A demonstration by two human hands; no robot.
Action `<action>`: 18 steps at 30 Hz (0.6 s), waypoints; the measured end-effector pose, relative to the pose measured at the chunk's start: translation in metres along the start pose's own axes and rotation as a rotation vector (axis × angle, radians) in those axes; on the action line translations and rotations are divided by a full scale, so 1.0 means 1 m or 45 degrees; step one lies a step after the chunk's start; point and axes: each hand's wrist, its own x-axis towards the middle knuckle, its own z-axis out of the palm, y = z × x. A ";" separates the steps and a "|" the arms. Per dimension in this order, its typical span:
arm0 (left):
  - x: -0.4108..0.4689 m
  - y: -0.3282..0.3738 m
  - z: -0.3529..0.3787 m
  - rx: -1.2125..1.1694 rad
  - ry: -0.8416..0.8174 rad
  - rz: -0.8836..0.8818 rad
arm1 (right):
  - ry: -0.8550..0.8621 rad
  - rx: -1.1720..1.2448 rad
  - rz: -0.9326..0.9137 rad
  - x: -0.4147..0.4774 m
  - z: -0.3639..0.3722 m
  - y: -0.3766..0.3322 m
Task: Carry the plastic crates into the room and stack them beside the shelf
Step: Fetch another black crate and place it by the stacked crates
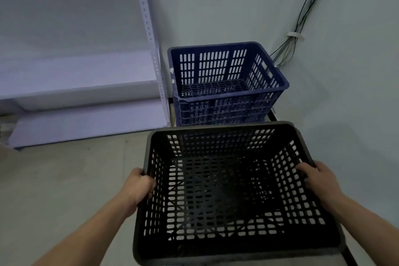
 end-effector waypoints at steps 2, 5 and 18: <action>0.006 -0.002 0.017 0.002 0.017 -0.013 | 0.000 0.014 0.006 0.021 -0.002 0.012; 0.015 -0.004 0.044 -0.013 0.036 -0.063 | -0.005 0.035 0.024 0.052 -0.002 0.022; 0.074 -0.014 0.160 -0.008 0.208 -0.246 | -0.277 -0.019 0.119 0.214 0.026 0.064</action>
